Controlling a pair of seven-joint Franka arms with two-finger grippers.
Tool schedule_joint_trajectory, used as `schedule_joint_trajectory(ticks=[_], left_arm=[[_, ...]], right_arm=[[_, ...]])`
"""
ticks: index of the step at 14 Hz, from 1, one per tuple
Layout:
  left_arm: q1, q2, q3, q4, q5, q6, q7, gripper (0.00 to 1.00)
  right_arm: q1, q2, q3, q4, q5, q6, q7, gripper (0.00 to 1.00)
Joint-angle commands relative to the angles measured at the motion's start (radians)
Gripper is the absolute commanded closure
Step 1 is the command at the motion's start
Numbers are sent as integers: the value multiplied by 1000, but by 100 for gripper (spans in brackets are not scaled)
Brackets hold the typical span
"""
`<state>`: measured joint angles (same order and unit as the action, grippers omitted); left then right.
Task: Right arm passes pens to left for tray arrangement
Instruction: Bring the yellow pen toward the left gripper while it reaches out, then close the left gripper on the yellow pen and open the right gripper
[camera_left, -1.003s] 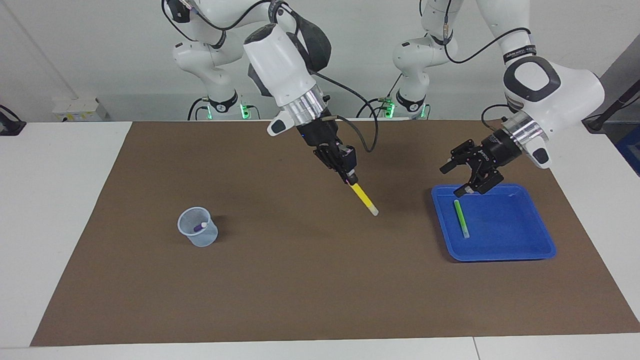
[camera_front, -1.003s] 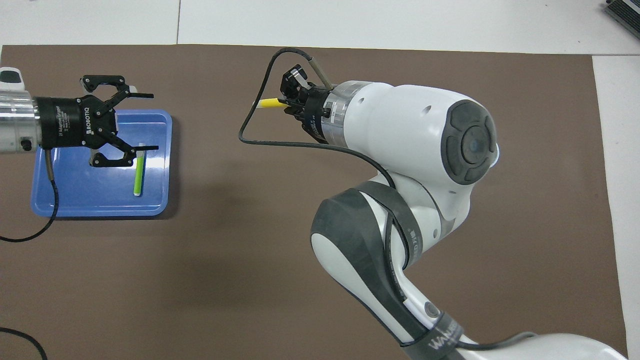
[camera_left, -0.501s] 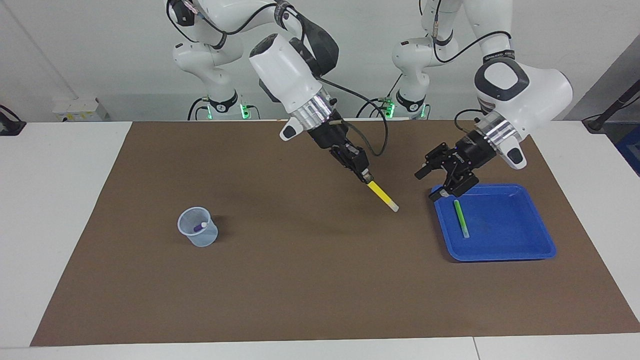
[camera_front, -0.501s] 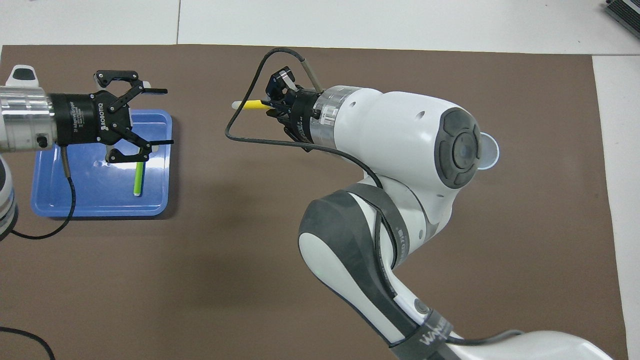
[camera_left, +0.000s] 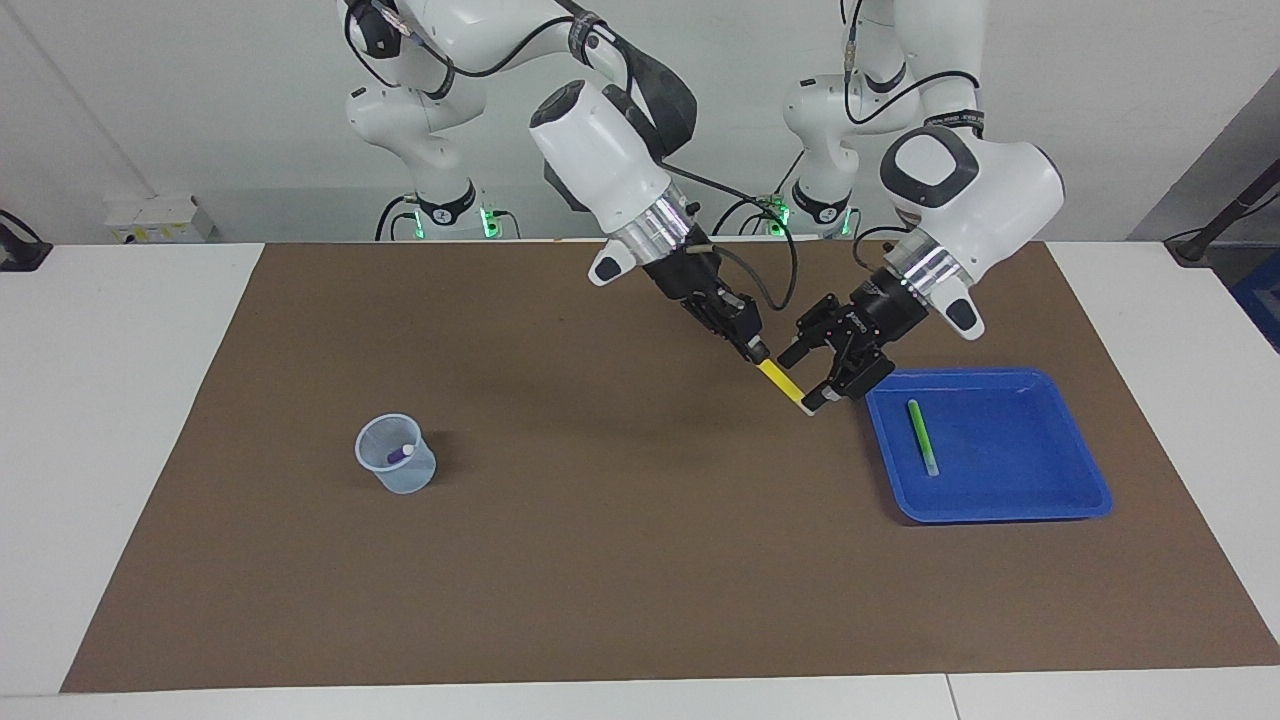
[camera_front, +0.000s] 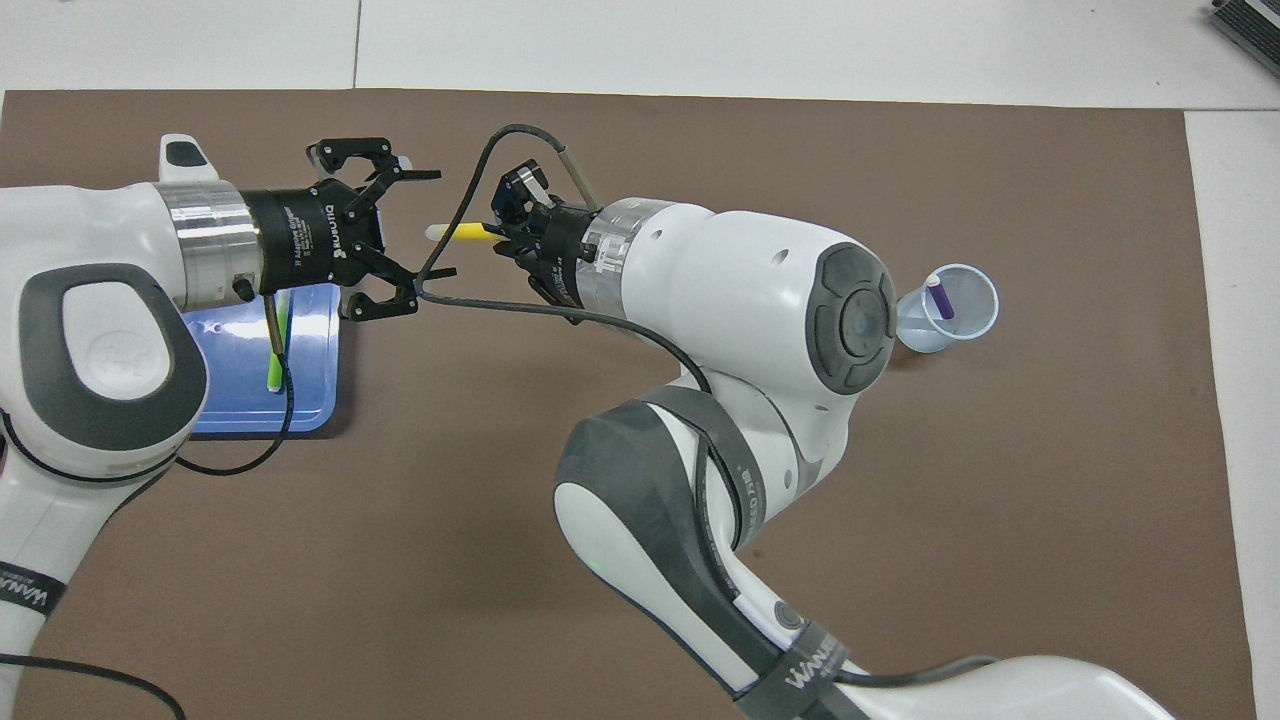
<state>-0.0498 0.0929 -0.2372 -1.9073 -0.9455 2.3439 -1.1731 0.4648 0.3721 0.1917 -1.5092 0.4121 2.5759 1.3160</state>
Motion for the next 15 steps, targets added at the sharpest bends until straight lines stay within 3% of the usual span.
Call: schedule_joint_trajectory(ticks=[1,8,9,10,15], left_arm=[[-10,-21,12,-36,-15,31,3,25],[1,-24,9,-49,-13,26,43,67],[1,-25,9,-47,-13,20,43,77],[5,-25,9,-44,-15,-6,46,97],[15,-27,12,-42,-15,-26,43,100]], right_arm=[[5,2,5,-6,25,29,2,100],[5,2,5,-8,25,27,0,100],[5,2,5,-8,25,27,0,100],[5,2,5,-8,25,27,0,100],[5,1,5,-8,25,18,5,100]])
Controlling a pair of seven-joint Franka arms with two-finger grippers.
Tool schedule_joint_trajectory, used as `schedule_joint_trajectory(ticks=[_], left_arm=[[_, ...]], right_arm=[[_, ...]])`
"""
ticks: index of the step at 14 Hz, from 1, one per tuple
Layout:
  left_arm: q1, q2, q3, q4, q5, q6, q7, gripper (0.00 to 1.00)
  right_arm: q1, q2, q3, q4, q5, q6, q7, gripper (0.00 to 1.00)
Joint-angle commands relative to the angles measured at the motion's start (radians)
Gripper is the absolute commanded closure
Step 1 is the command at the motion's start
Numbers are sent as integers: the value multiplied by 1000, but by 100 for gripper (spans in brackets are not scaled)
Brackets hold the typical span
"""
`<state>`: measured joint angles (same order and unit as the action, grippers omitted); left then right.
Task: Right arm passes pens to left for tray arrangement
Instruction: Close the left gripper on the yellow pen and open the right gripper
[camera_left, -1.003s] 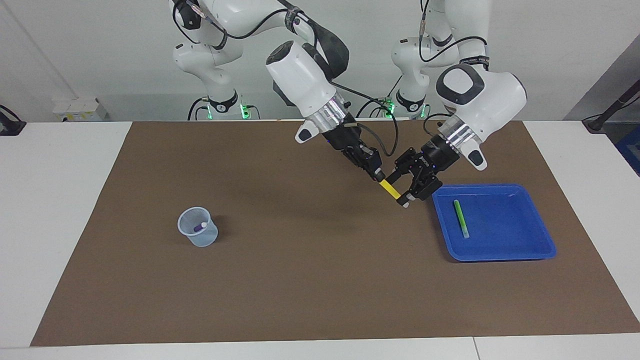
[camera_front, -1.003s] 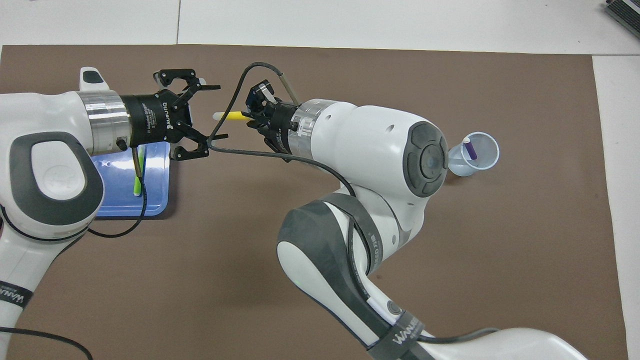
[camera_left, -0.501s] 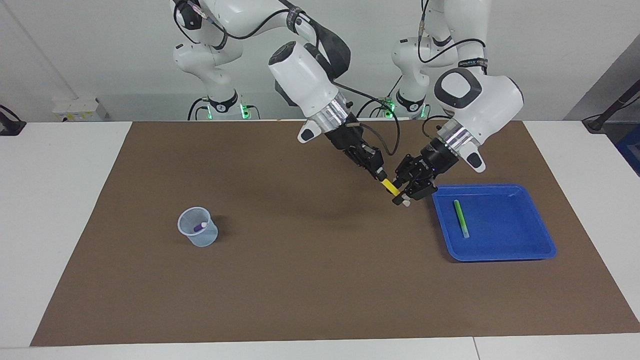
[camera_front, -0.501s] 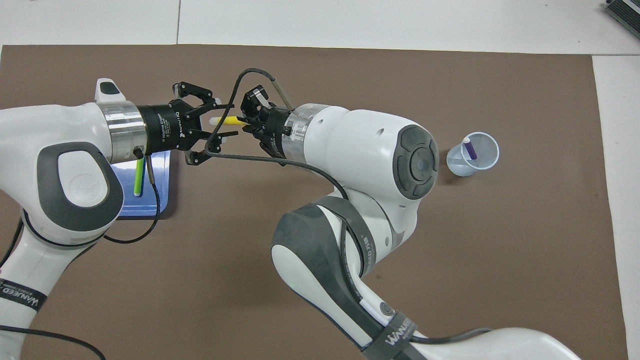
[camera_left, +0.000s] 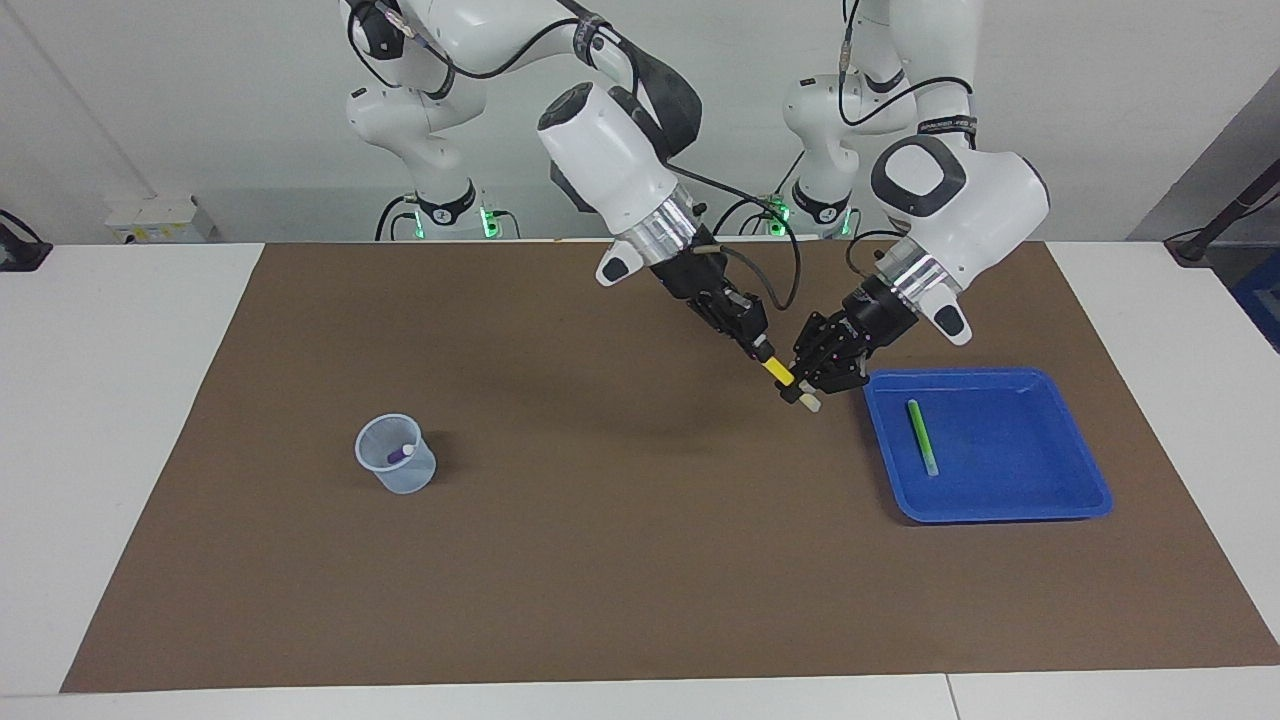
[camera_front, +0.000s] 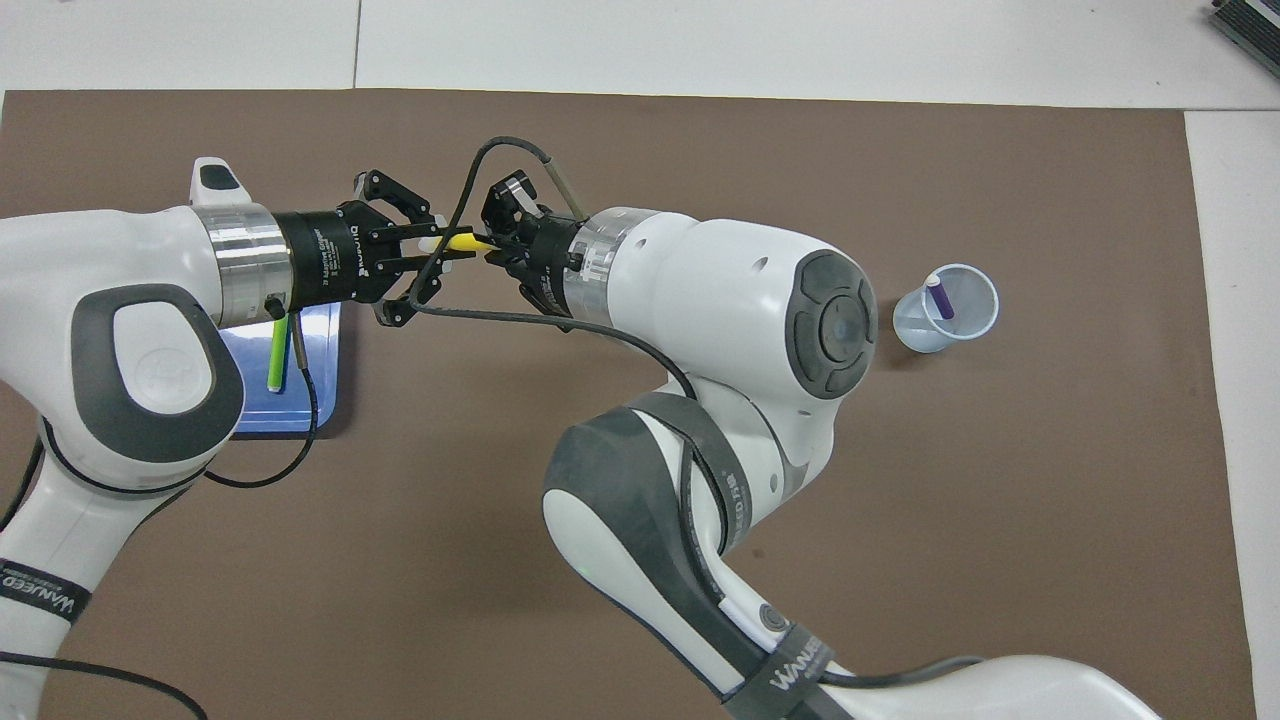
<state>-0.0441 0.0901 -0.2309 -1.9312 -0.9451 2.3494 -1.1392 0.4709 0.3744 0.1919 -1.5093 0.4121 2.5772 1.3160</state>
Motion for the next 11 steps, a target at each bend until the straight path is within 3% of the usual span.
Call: schedule_joint_trajectory(ticks=[1,2,5,9,11], left_arm=[[9,-24,7,-20,-14,-32,7,100],[10,-24,8,-20,-9,-38,7,100],[10,-26,12,-26,29,-44,7,100],[21,-39,13,-51,331,-114,45,100],[64,-61,13,-71,439,-209,241,100]], right_arm=[[-3,-2,4,-8,27,14,11,36],[-5,-3,4,-6,25,9,9,0],[-15,-11,3,-5,25,-26,11,0],[-44,-38,-2,-6,10,-125,-3,0],[-84,-58,-3,-6,5,-219,-41,0]])
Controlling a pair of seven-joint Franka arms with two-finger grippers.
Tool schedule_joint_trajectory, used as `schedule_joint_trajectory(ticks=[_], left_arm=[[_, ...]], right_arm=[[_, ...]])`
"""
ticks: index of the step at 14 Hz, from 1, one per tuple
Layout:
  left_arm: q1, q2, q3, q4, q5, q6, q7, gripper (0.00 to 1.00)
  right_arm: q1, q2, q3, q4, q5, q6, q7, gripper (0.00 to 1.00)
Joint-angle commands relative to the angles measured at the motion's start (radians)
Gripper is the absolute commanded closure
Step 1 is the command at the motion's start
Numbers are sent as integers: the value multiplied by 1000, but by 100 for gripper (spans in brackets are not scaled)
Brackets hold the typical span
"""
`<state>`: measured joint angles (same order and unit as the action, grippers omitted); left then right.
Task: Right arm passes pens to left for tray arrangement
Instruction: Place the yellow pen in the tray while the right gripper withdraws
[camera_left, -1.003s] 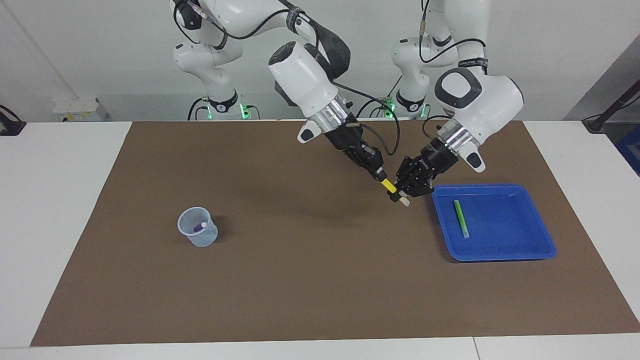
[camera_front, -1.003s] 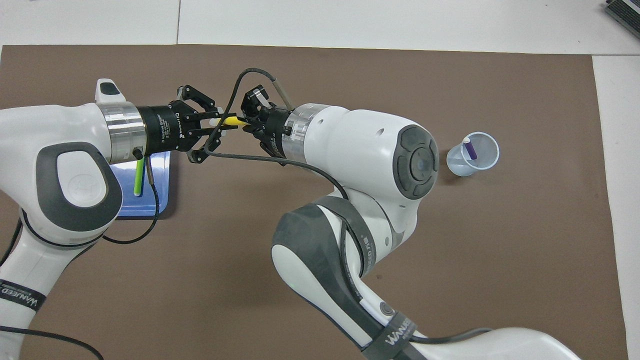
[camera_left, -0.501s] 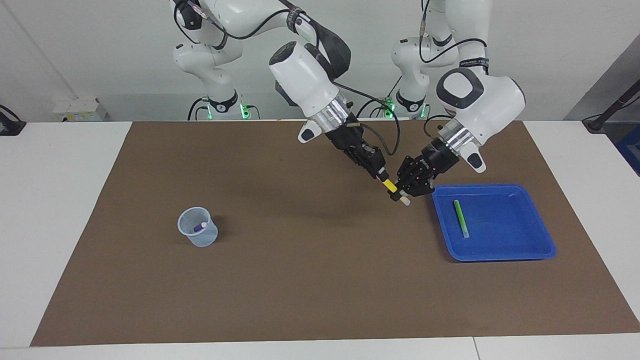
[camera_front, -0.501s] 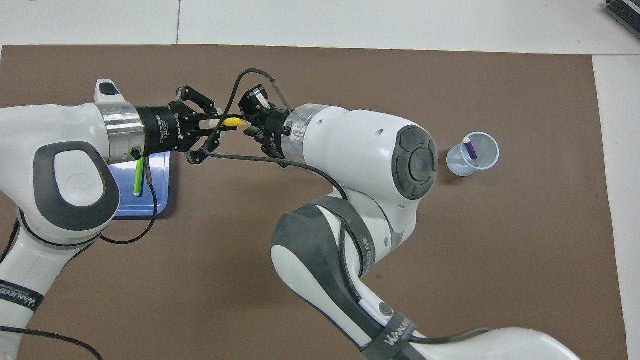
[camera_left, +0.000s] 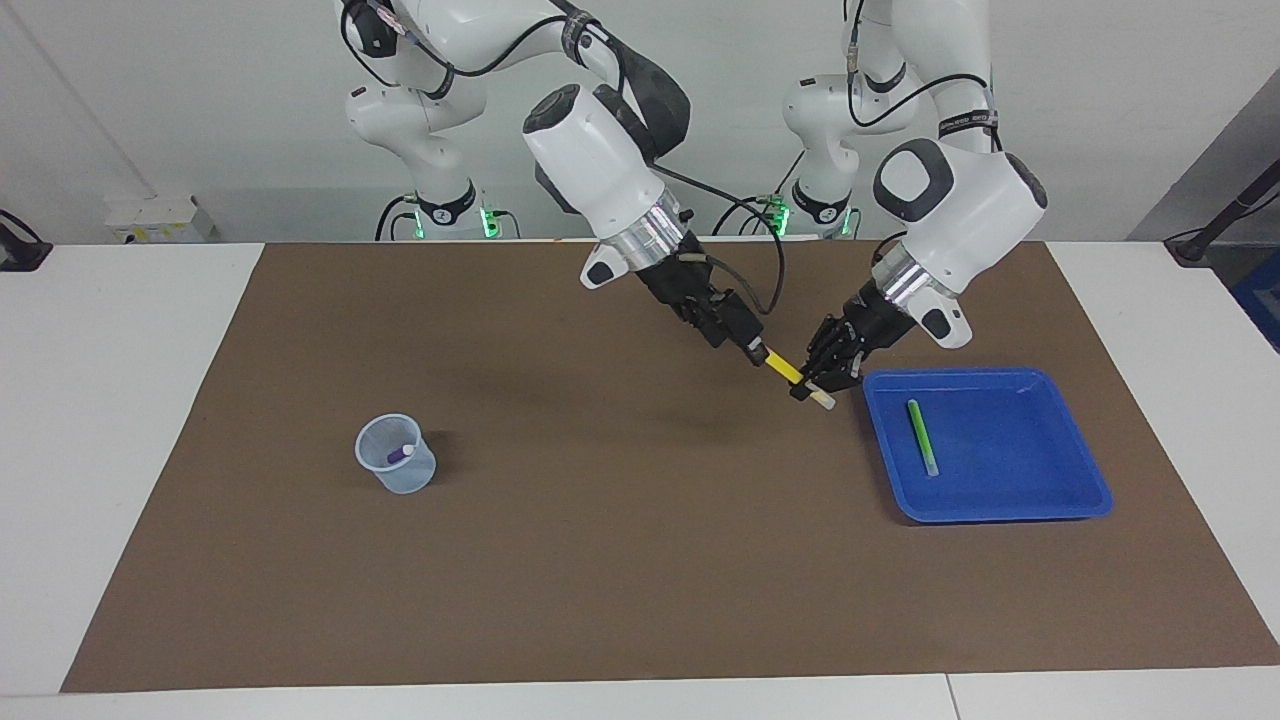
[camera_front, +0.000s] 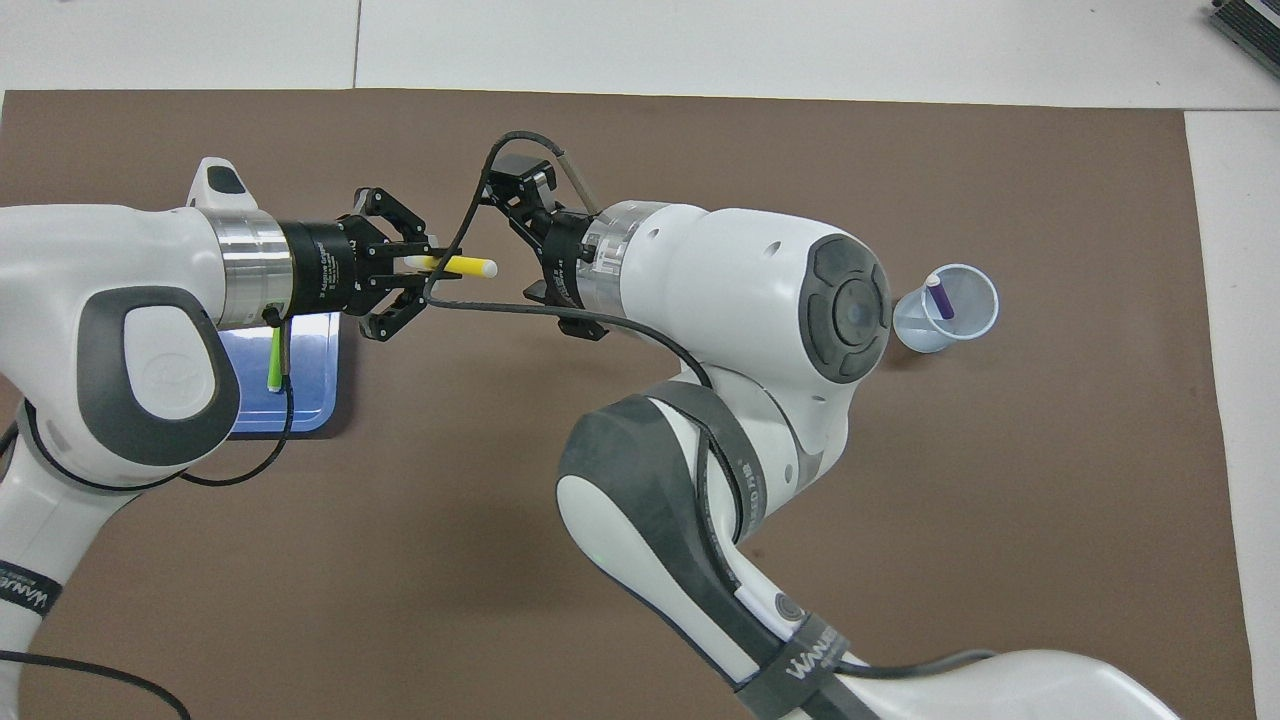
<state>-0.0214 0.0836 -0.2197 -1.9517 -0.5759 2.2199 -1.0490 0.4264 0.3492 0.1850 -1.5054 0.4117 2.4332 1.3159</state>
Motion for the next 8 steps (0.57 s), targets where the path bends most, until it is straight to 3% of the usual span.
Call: schedule_joint_trajectory(ticks=[1,4,8], left_arm=[[75,-73,2,-79,73,-110,287,100],[129,-140,0,-214,73,-106,556,100],[138,-176,0,-280,71,-98,586,100]], right_arm=[[-53,-36,4,-10,6,-109,-84,0],[-98,-47,2,-13,-10,-209,-180,0],[-184,-62,2,-12,-181,-388,-381,0]])
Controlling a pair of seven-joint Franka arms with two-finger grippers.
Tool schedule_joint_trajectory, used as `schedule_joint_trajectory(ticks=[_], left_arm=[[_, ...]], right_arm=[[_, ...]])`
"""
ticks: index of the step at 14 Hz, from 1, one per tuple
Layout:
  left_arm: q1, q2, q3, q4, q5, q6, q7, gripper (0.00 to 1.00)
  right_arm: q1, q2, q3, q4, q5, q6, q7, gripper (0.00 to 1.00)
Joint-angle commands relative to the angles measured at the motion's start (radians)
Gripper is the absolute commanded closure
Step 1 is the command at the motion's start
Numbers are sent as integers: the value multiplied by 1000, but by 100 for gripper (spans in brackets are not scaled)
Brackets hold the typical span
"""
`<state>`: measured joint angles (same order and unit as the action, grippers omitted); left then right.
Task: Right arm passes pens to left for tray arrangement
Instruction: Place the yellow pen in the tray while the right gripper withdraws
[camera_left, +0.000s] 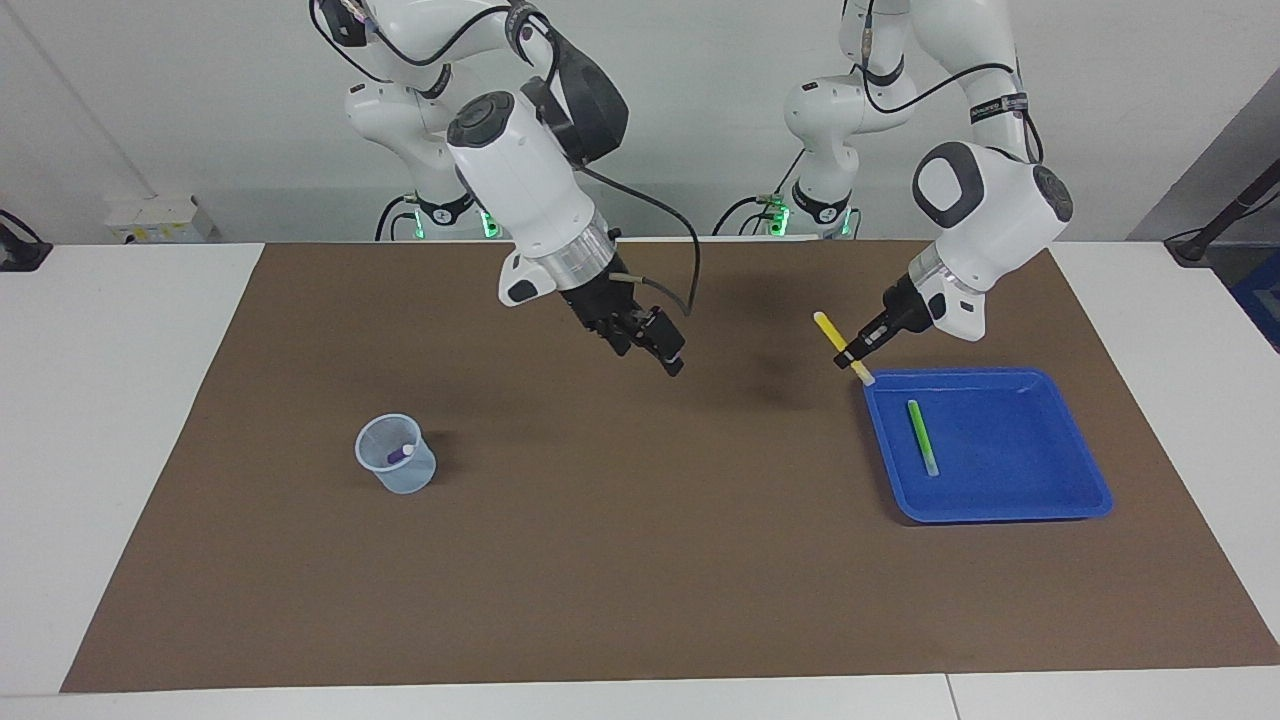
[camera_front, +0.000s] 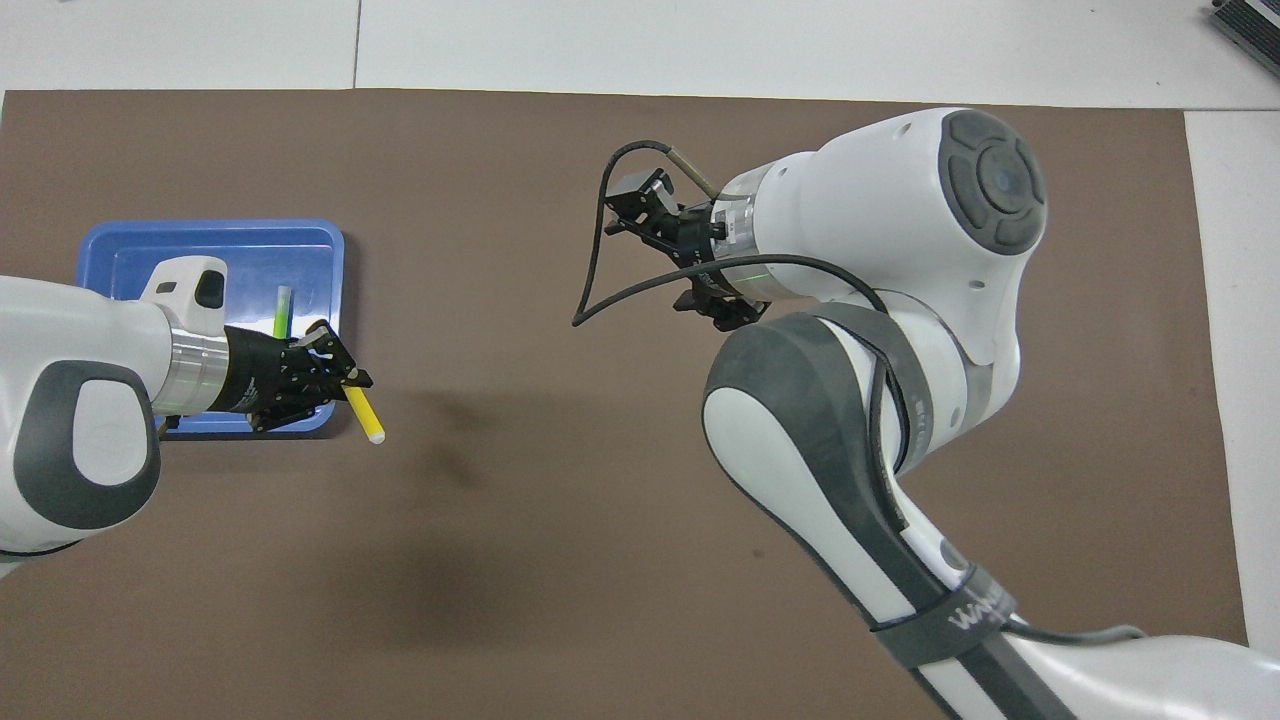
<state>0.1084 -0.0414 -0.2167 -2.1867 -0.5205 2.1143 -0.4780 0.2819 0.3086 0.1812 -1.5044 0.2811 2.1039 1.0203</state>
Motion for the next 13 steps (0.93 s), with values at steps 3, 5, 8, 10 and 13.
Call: schedule_joint_trajectory(ticks=[3,5,8,10,13], left_arm=[[19,-40,0,-28,57,-10,116,100],[95,-29,-3,39,278,-100,146,100],[200,11,-1,94,376,-90,445,100],[214,49,-1,152,471,-82,513,100],[214,107,-1,176,505,-42,524,100]], right_arm=[[-105,-33,6,-14,-196,-192,-329,4],[-147,-37,6,-31,-258,-228,-478,9],[-181,-37,9,-60,-327,-236,-716,22],[-201,-26,9,-68,-333,-234,-848,24],[-204,0,9,-82,-419,-214,-965,27]])
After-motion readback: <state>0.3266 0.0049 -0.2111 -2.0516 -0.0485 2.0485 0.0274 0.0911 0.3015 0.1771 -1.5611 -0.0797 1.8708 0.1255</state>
